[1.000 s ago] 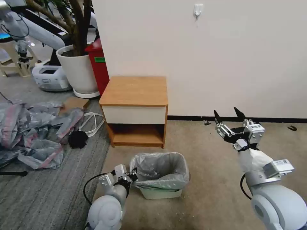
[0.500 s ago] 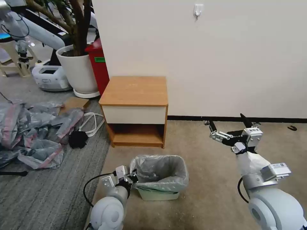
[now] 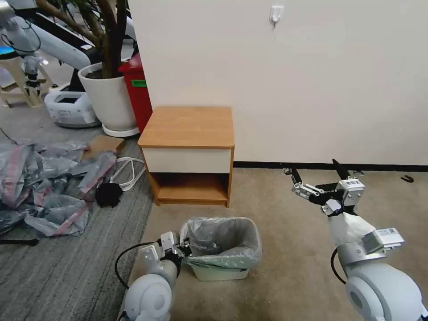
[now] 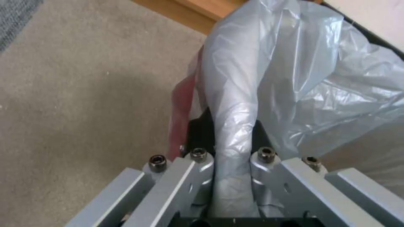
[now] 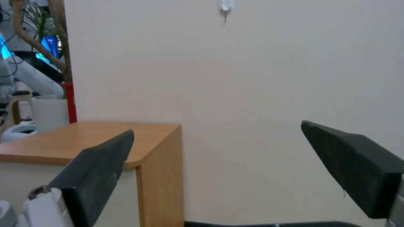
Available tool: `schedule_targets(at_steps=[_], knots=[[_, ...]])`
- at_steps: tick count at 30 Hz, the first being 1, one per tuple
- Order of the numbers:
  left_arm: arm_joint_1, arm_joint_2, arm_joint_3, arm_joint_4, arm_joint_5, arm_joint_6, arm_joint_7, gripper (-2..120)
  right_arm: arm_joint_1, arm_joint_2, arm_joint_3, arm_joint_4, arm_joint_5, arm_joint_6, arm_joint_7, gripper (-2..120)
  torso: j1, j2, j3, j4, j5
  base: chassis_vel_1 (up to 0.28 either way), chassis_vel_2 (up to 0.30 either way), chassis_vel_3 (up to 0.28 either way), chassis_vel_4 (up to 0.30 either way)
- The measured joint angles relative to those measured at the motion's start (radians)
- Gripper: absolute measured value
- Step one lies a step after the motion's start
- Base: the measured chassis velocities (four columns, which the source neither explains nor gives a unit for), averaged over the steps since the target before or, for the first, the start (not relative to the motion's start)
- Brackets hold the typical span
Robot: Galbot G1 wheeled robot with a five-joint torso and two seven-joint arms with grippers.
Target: Pick up the garbage bag from the table and place it over the trash can.
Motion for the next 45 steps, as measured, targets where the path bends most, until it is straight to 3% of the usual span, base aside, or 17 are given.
schedule_targets(at_steps=[6, 21, 41, 45], knots=[[0.001, 0.012, -0.012, -0.016, -0.004, 0.002, 0.005, 11, 0.01, -0.005, 0.0, -0.007, 0.001, 0.0, 0.0, 100, 0.0, 0.0, 0.0, 0.0, 0.0, 0.0, 0.0, 0.0, 0.0], [0.012, 0.02, -0.022, -0.029, -0.019, 0.012, 0.007, 63, 0.003, 0.01, -0.008, -0.008, -0.009, -0.001, -0.001, 100, 0.0, 0.0, 0.0, 0.0, 0.0, 0.0, 0.0, 0.0, 0.0], [0.087, 0.03, -0.088, -0.144, -0.015, 0.021, 0.009, 63, -0.019, 0.029, -0.022, 0.012, -0.032, 0.008, -0.004, 100, 0.0, 0.0, 0.0, 0.0, 0.0, 0.0, 0.0, 0.0, 0.0], [0.126, 0.043, -0.132, -0.206, 0.048, 0.018, 0.06, 63, -0.03, 0.035, -0.012, 0.022, -0.027, 0.012, -0.008, 100, 0.0, 0.0, 0.0, 0.0, 0.0001, 0.0, 0.0, 0.0, 0.0]])
